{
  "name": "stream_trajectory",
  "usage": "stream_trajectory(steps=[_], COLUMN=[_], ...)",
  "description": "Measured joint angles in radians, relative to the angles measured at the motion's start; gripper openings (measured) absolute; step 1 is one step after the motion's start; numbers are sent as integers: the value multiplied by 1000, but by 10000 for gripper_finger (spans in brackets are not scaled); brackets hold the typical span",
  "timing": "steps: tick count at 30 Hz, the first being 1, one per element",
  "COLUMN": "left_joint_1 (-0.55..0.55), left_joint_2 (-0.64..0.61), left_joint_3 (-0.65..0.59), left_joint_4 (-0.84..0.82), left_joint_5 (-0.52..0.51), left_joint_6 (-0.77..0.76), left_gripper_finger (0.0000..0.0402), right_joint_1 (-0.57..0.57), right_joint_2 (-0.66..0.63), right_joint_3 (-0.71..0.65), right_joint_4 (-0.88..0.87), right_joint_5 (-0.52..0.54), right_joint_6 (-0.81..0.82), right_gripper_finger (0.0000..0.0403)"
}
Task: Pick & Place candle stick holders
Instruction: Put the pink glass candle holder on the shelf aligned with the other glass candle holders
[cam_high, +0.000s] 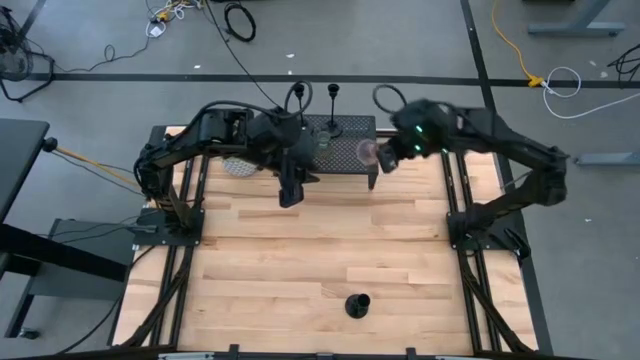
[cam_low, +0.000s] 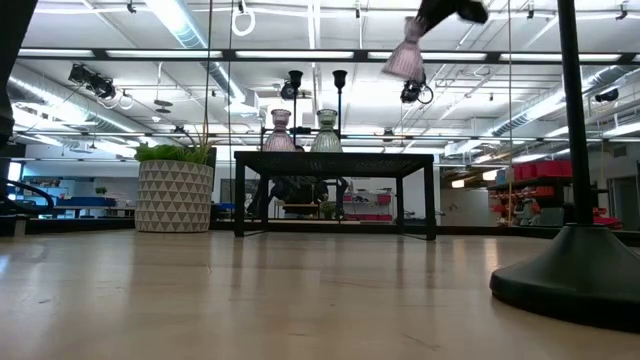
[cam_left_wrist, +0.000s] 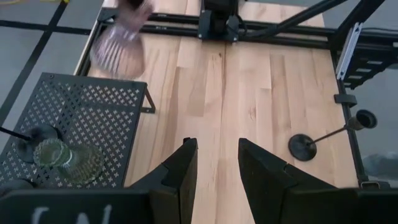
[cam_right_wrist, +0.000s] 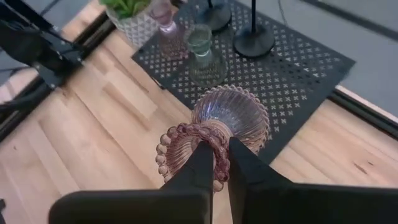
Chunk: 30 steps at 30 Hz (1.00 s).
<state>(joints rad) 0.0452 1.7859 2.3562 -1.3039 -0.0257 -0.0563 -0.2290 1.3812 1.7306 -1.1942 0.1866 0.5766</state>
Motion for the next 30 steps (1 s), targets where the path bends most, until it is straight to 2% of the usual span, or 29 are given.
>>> stream_trajectory(steps=[6,13,22,30], left_joint_1=[0,0,0,0], left_joint_2=[0,0,0,0], left_joint_3=[0,0,0,0], left_joint_4=[22,21,21,21], left_joint_5=[0,0,0,0], left_joint_6=[0,-6,-6,0], left_gripper_finger=[119,119,119,119], right_joint_1=[-133,-184,-232,-289], right_joint_2=[100,211,303,312], right_joint_3=[-2,-2,-2,-2], right_joint_4=[106,80,81,61], right_joint_5=[-139,-228,-252,-269], right_joint_6=[-120,-206,-279,-309], right_gripper_finger=[10,10,10,10])
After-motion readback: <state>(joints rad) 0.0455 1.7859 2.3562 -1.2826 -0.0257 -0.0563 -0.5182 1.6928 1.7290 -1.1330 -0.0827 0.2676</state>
